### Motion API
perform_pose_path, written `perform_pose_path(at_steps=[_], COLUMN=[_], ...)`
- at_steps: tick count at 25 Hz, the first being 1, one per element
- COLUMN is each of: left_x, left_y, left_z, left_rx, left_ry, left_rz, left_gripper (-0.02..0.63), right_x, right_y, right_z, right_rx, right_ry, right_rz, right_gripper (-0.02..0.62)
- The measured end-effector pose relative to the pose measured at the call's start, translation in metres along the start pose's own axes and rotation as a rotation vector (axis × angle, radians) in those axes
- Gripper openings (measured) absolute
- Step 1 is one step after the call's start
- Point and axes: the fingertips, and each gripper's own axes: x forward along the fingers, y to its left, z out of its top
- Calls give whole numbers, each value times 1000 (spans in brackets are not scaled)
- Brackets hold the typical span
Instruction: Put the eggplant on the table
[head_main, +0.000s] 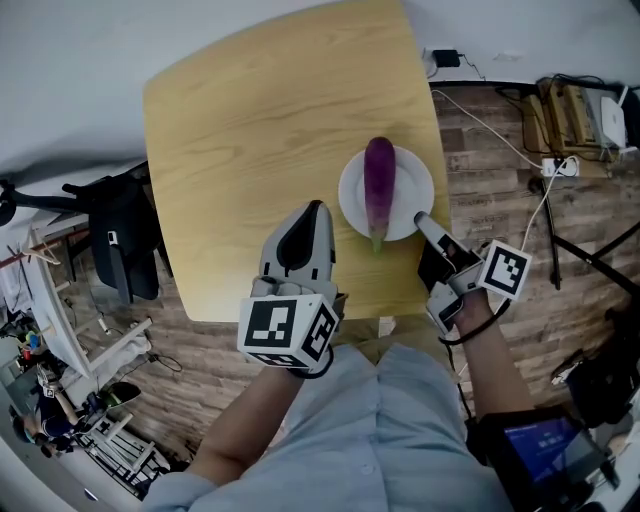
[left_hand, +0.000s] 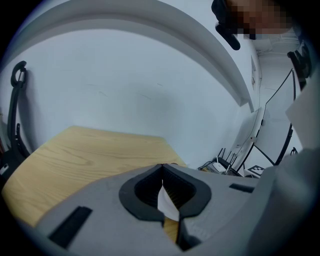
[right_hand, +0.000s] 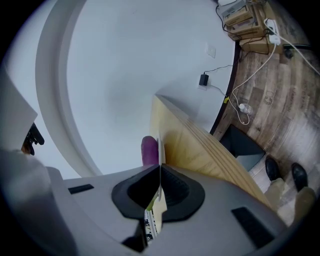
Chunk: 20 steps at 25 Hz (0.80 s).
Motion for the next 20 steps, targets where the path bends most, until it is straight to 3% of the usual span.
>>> perform_pose_path(at_steps=[6, 13, 20], left_x=[8, 10, 10], left_y=[-1, 1, 4], left_z=[0, 6, 12], left_rx=[-3, -11, -20], left_ry=[5, -3, -15], left_rz=[-7, -9, -14], left_gripper=[6, 6, 6], right_x=[1, 0, 6], right_y=[-11, -19, -14], right_z=[4, 6, -3], right_rx=[1, -34, -115], right_ry=[11, 57, 146], right_rz=[-81, -237, -332], right_gripper=[8, 15, 100])
